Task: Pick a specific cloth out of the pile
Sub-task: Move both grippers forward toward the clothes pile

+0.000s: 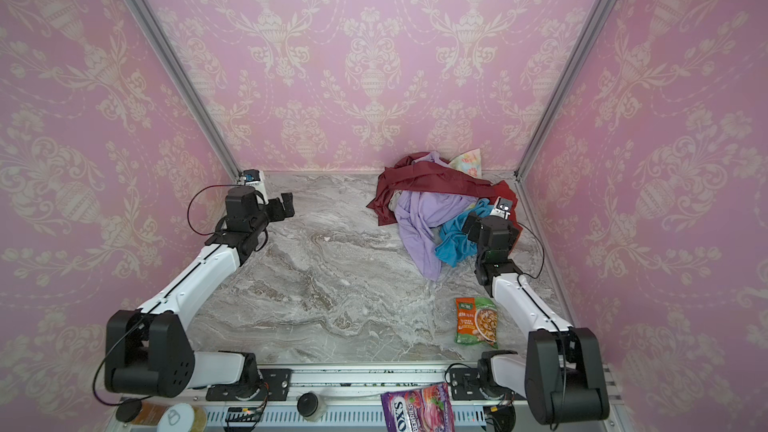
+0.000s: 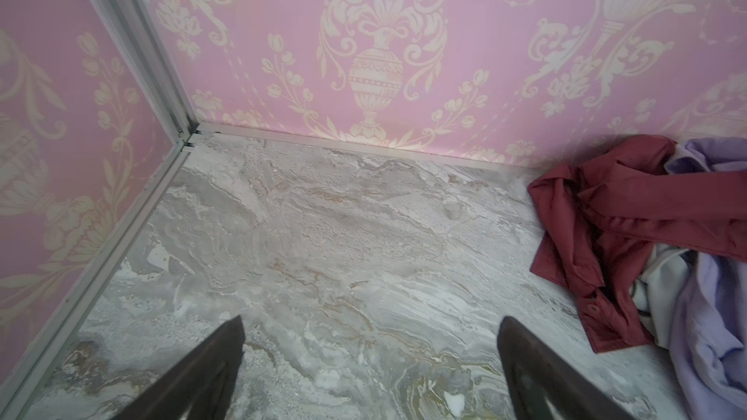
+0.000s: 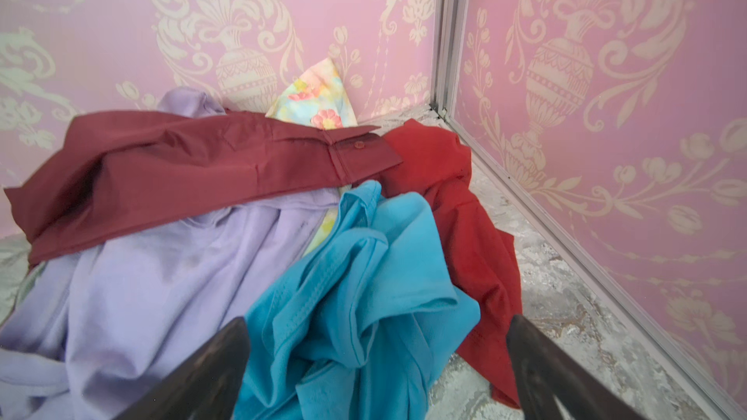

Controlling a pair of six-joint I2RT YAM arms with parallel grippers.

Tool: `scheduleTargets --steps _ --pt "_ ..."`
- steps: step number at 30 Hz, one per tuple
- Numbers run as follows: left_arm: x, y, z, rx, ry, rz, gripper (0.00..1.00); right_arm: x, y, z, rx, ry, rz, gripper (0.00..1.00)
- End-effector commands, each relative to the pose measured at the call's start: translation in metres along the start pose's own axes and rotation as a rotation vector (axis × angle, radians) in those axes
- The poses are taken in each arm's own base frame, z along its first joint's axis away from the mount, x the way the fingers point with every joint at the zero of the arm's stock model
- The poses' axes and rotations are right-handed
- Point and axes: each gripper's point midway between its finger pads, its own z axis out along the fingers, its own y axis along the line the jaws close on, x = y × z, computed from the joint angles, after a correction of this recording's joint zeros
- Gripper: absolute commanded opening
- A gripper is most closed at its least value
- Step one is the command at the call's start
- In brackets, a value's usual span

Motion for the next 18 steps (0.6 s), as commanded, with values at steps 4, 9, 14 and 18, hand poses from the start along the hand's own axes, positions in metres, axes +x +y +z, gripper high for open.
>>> scheduleTargets --steps 4,9,14,18 --pt "0.019 -0.046 -0.006 0.149 0.136 0.055 0.99 -0.034 0.013 -0.016 0.018 0.053 0.075 1.00" --pt "0.031 -0.075 -0.006 0.235 0.199 0.074 0.98 -0.050 0.055 -0.021 -0.053 0.086 0.024 0.98" --pt "0.053 -0.104 -0.010 0.303 0.260 0.141 0.97 -0.047 0.101 -0.024 -0.151 0.143 -0.030 0.95" --pt "0.067 -0.122 -0.014 0.362 0.305 0.172 0.96 -0.034 0.140 -0.027 -0.227 0.201 -0.103 0.90"
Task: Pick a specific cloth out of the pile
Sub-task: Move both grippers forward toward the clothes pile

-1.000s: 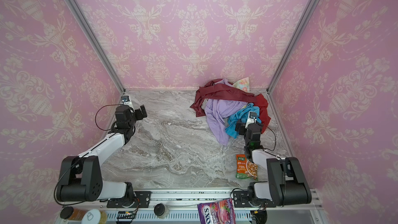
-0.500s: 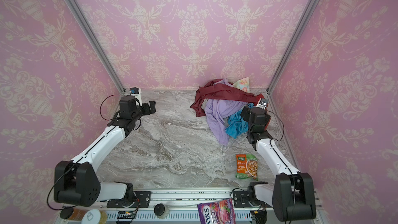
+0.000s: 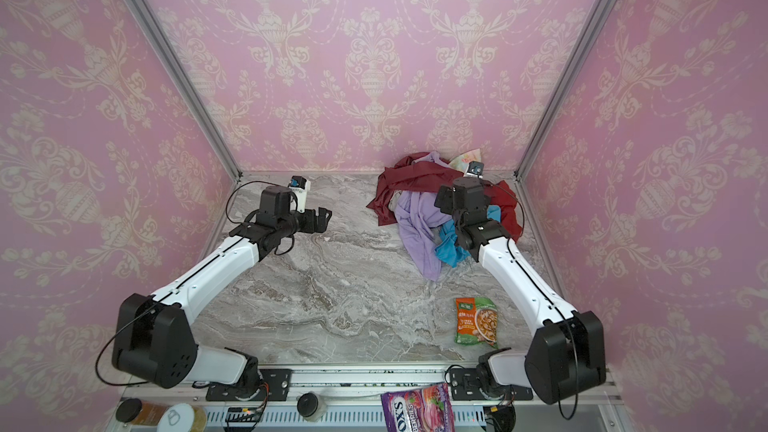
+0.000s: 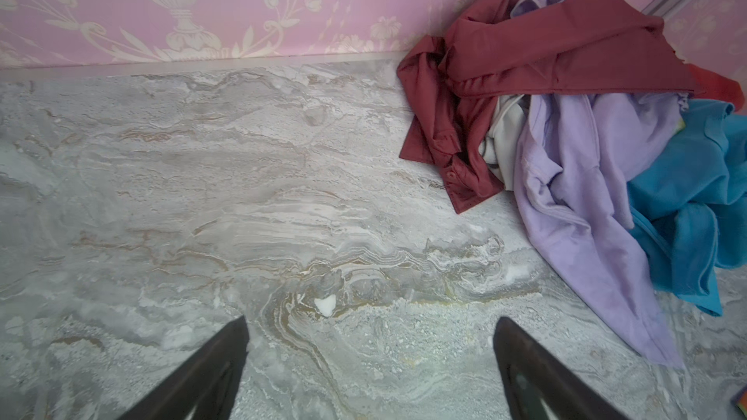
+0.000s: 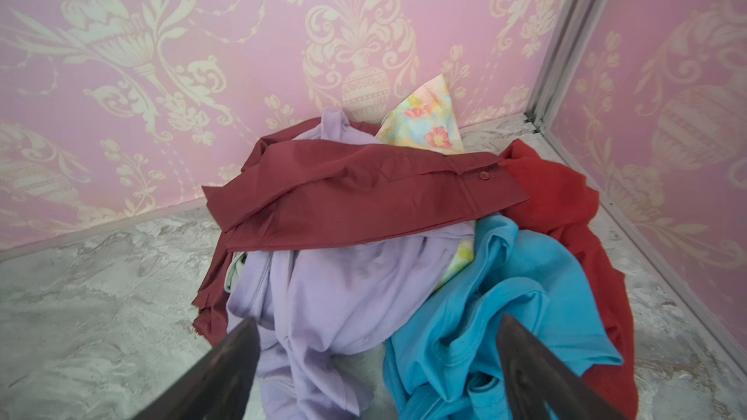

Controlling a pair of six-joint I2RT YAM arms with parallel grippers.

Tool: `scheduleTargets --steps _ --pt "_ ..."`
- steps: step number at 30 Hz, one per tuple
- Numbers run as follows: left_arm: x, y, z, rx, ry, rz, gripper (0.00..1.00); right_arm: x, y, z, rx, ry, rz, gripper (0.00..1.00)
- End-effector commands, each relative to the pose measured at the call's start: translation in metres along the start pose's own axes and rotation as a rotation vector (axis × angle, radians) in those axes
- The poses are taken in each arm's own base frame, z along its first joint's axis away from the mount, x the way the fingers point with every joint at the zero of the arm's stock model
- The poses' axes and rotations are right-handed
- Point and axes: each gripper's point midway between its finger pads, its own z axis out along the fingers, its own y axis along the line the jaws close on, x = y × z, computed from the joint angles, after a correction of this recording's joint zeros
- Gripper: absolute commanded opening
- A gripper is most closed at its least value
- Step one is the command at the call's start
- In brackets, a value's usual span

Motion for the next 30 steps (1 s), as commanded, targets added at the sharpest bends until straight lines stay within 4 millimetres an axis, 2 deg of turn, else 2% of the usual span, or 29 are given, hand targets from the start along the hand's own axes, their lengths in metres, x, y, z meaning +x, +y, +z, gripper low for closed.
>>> scheduleTargets --steps 1,6,10,20,26,30 --pt "0.006 -0.019 0.002 0.071 0.051 0.051 0.95 0.008 0.029 0.002 -0.054 0.080 -0.063 0.89" --pt "0.016 -0.031 0.007 0.091 0.071 0.084 0.93 0.032 0.067 0.012 -0.148 0.193 -0.145 0.83" --pt "0.022 -0.035 0.011 0.094 0.088 0.099 0.91 0.043 0.076 0.018 -0.151 0.245 -0.183 0.81" --pt "0.032 -0.051 0.024 0.111 0.128 0.124 0.83 0.041 0.069 0.025 -0.124 0.268 -0.210 0.76" --pt "0.034 -0.063 0.038 0.115 0.166 0.099 0.75 0.036 0.050 0.035 -0.130 0.283 -0.121 0.70" --pt "0.034 -0.078 0.052 0.103 0.167 0.102 0.71 0.026 0.032 0.042 -0.156 0.273 0.002 0.68"
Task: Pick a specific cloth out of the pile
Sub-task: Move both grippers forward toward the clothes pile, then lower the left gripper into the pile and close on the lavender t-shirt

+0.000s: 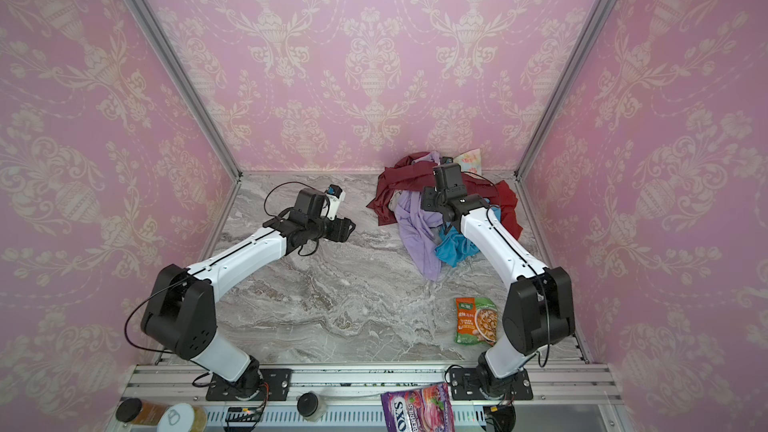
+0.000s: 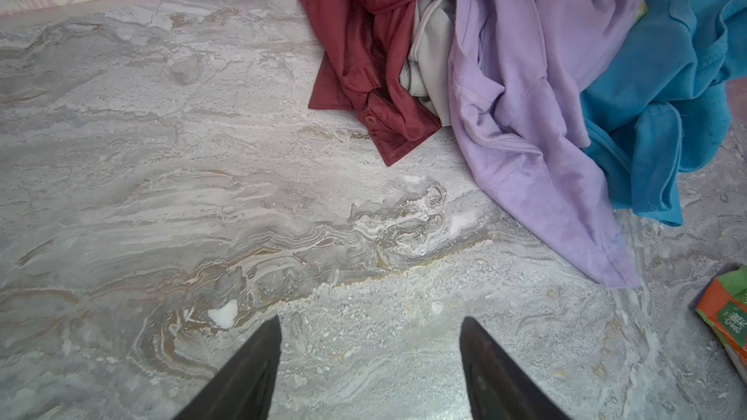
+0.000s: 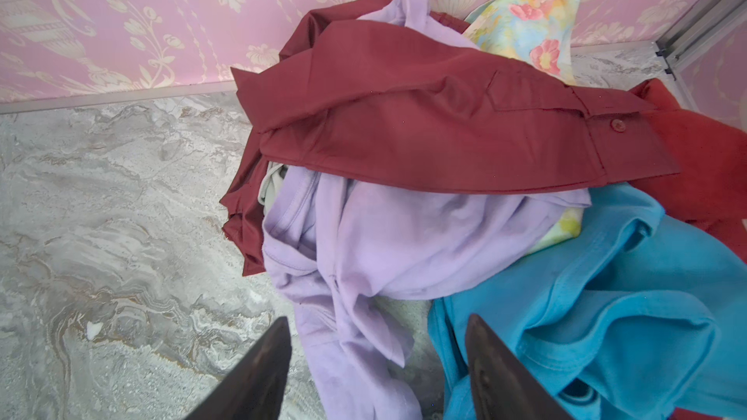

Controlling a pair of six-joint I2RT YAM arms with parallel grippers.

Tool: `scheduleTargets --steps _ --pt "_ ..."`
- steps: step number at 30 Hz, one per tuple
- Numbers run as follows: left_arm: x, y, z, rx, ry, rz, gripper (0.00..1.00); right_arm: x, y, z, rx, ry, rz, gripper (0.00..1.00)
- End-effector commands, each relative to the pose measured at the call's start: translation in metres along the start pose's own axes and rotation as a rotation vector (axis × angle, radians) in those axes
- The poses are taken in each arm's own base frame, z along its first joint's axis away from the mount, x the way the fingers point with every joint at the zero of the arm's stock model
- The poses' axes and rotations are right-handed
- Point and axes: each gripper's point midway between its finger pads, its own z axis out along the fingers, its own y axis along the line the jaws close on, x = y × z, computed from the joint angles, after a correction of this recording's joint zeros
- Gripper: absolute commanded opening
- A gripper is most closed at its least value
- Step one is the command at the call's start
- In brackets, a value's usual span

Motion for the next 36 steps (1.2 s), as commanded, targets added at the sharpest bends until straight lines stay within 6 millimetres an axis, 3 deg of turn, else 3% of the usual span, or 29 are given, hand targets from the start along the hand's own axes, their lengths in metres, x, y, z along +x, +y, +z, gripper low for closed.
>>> scheduleTargets --steps 1,10,18,32,36 --pt "-0.004 -0.011 0.012 -0.014 0.007 -0.023 0.70 -0.012 -0.007 -0.001 -0.072 -0.020 0.116 0.67" --pt "-0.020 -0.043 0.059 0.014 0.017 -0.022 0.62 -0.026 -0.042 -0.001 -0.105 -0.034 0.270 0.63" --pt "-0.031 -0.059 0.092 0.041 0.007 -0.087 0.58 -0.032 -0.064 -0.006 -0.143 -0.047 0.391 0.62" --pt "-0.052 -0.075 0.120 0.067 -0.071 -0.257 0.58 -0.025 -0.108 -0.011 -0.091 -0.043 0.488 0.62" --pt "-0.056 -0.077 0.128 0.064 -0.104 -0.334 0.56 -0.027 -0.112 -0.010 -0.116 -0.045 0.547 0.61"
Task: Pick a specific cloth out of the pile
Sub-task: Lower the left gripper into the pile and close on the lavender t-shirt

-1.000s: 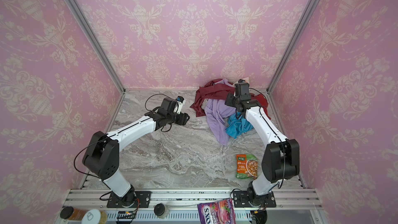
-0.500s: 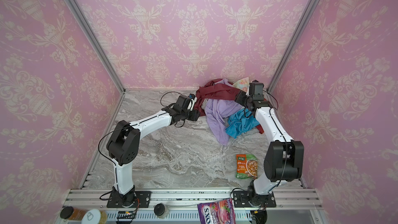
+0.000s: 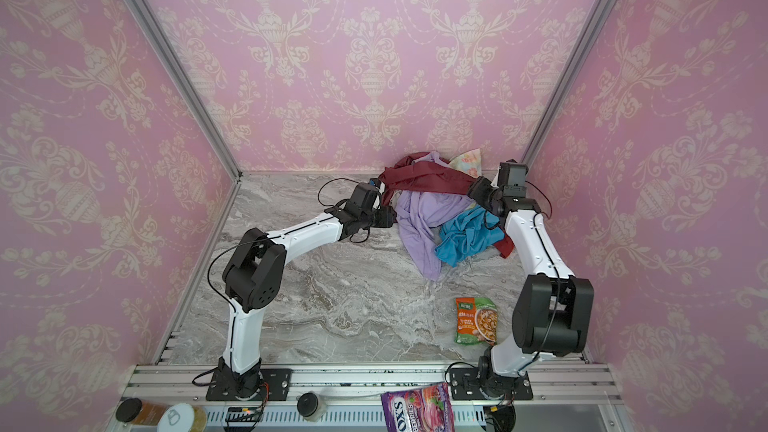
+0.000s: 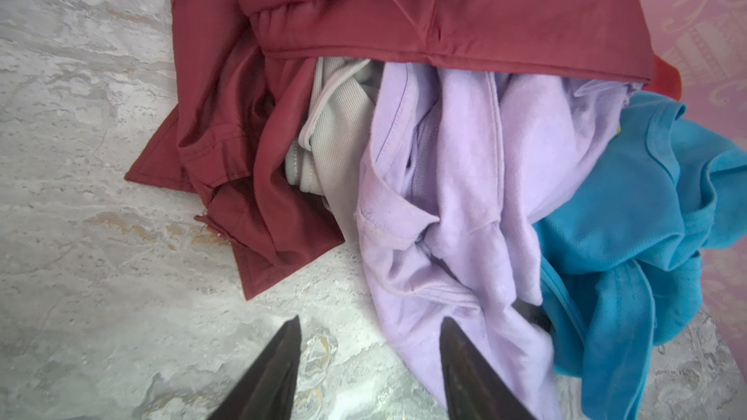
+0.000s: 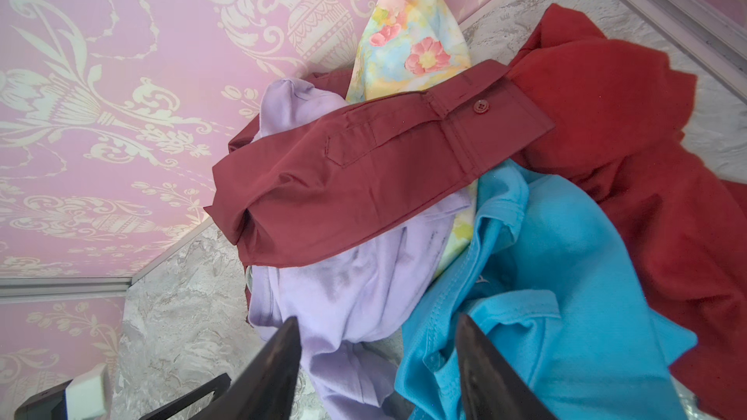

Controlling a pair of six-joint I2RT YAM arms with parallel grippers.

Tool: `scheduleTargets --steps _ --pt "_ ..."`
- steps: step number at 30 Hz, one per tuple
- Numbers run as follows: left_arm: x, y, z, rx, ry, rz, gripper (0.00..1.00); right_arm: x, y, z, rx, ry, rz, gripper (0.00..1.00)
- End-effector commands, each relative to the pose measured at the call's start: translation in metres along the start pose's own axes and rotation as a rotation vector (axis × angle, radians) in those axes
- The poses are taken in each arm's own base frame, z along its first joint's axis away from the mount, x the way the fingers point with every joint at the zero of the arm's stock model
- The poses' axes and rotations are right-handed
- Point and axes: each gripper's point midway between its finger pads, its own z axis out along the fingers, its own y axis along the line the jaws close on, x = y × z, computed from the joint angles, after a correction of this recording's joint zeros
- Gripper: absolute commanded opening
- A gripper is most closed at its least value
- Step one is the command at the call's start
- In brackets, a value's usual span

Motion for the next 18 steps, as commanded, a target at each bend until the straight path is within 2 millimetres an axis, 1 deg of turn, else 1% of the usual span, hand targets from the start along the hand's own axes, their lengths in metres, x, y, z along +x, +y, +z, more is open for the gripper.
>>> scheduleTargets --steps 1,5,9,14,18 --pt "-0.013 -0.008 0.009 0.001 -0.069 -0.093 0.56 -0.002 0.006 -0.009 -0.044 -0.008 0.060 0.61" --pt "-0.017 -0.014 0.020 0.016 -0.092 -0.148 0.54 -0.004 0.006 -0.009 -0.050 -0.012 0.071 0.61" --pt "-0.016 -0.021 0.035 0.028 -0.086 -0.181 0.51 -0.002 0.003 -0.008 -0.050 -0.008 0.081 0.61" --pt "-0.014 -0.019 0.053 0.020 -0.084 -0.218 0.47 -0.001 0.000 -0.010 -0.051 -0.010 0.087 0.61" --pt "-0.015 -0.019 0.066 0.017 -0.081 -0.197 0.43 -0.003 0.002 -0.012 -0.057 -0.016 0.086 0.61"
